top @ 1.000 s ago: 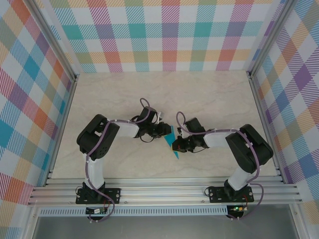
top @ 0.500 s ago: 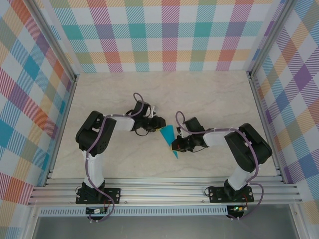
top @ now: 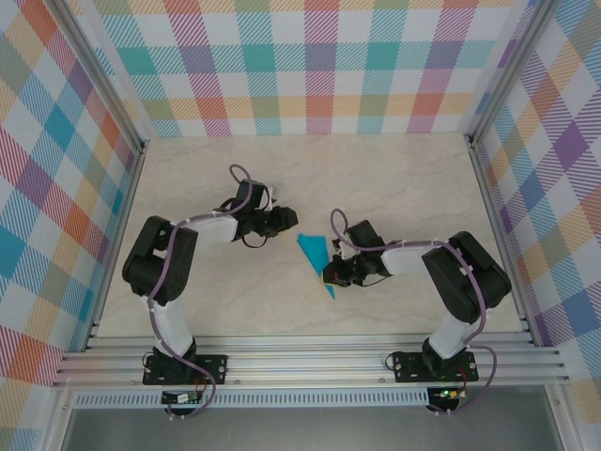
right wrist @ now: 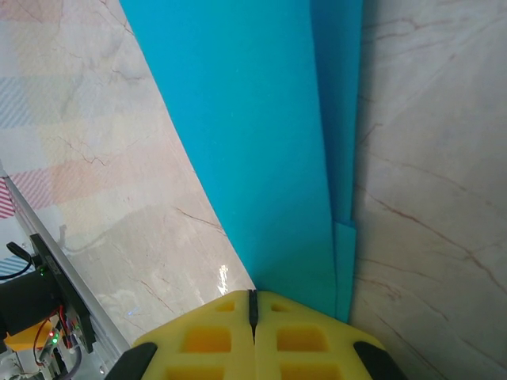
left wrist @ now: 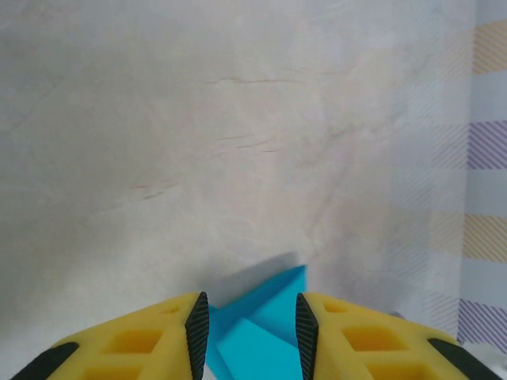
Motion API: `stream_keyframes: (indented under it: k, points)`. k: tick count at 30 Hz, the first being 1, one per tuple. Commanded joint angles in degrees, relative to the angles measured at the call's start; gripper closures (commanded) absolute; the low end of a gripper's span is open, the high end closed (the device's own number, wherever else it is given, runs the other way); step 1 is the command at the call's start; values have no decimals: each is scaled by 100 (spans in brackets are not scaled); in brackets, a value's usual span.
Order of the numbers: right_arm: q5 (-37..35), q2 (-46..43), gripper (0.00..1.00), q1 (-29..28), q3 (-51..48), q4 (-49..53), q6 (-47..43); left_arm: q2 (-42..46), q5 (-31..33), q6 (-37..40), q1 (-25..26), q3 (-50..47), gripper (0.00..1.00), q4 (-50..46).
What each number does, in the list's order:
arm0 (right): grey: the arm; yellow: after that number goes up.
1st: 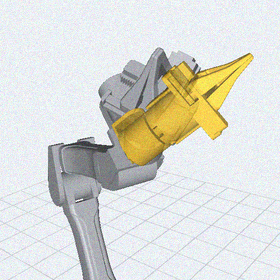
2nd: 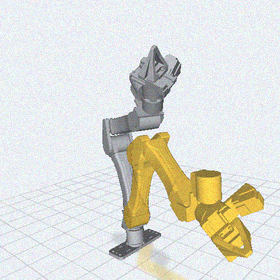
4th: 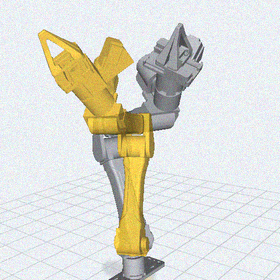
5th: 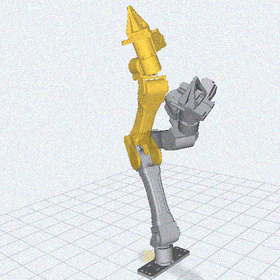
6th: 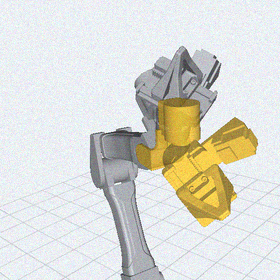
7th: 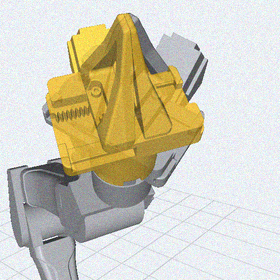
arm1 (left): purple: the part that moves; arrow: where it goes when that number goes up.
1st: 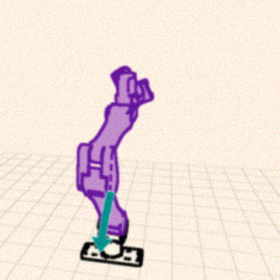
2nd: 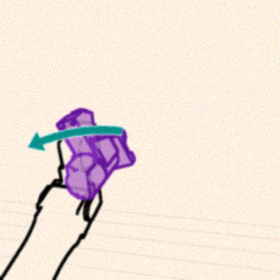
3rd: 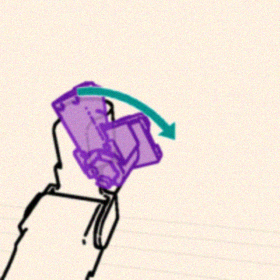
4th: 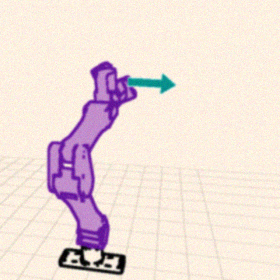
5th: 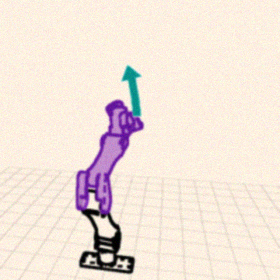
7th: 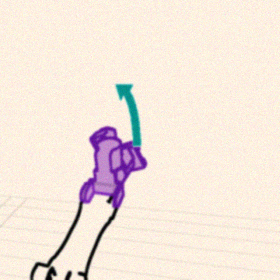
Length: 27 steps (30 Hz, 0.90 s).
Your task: Fold a paper plane with a square sheet of paper (pick it up from the middle)
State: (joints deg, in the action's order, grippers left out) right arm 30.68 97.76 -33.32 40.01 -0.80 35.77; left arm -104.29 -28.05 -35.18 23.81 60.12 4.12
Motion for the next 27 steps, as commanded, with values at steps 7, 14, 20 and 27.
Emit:
stream_keyframes:
  k: [7, 14, 20, 27]
  points:
    - [-279, 256, 97, -52, -156, 442, 218, 289, 575, -866, 1155, -355, 71, 102]
    - [-301, 157, 97, -52, -265, 380, 211, -335, 761, -1330, 1586, -262, 75, 350]
    - [-216, -67, 97, -52, -308, 370, 221, -630, 1036, -1369, 1617, -423, 76, 265]
    - [140, -660, 92, -70, 85, 654, -28, -750, 1047, -1231, 1613, -510, 77, 240]
